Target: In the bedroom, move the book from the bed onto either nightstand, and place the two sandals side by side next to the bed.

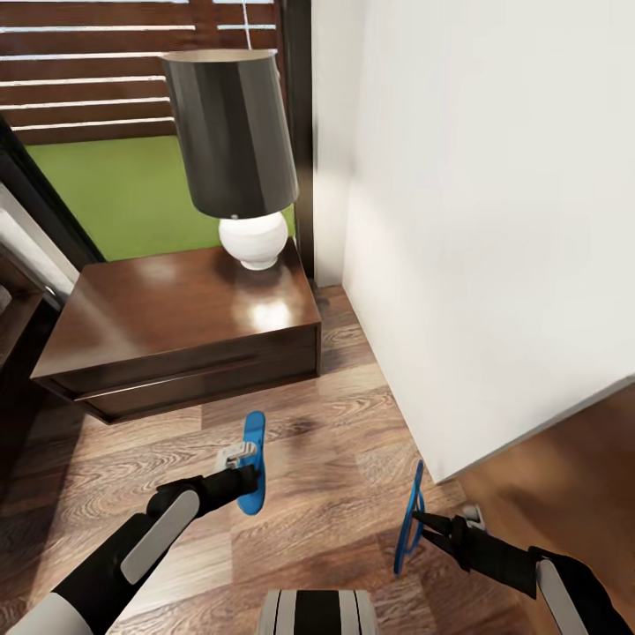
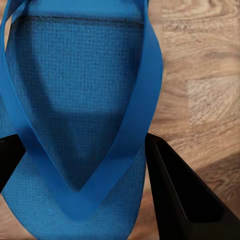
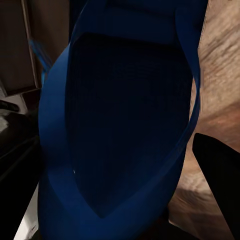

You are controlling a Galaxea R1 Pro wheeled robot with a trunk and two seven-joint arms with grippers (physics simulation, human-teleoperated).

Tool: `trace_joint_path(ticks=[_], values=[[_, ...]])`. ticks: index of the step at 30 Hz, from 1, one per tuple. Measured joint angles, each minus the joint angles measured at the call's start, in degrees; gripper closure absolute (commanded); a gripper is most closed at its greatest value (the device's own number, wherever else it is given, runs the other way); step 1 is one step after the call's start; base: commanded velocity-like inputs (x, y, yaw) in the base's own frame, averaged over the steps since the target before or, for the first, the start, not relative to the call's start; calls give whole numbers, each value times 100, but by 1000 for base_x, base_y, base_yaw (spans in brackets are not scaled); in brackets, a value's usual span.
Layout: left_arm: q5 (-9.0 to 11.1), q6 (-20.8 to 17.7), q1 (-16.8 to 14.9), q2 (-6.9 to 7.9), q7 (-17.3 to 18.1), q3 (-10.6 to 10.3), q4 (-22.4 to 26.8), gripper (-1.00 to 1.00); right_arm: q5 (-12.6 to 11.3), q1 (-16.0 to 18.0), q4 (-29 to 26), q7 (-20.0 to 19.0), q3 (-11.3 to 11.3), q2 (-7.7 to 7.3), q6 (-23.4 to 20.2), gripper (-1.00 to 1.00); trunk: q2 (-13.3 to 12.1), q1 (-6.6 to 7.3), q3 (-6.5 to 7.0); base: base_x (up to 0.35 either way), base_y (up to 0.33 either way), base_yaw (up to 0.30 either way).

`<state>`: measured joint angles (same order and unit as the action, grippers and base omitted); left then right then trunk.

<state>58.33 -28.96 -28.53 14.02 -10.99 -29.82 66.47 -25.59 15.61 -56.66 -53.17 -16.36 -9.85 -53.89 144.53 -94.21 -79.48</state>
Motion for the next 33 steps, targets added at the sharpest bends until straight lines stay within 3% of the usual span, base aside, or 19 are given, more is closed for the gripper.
trace_joint_path(ticks=[27, 32, 33], values=[[23, -48, 0, -37, 0, -8, -123, 100, 8, -6, 11, 22, 5, 1, 4, 100, -36, 70, 599, 0, 0, 0], [28, -52, 0, -59, 0, -21, -266, 100, 136, -9, 451, 35, 16, 19, 261, 100, -43, 82, 709, 0, 0, 0], [28, -51, 1, -90, 0, -31, -346, 100, 277, -10, 641, 35, 20, 29, 484, 100, -44, 85, 731, 0, 0, 0]])
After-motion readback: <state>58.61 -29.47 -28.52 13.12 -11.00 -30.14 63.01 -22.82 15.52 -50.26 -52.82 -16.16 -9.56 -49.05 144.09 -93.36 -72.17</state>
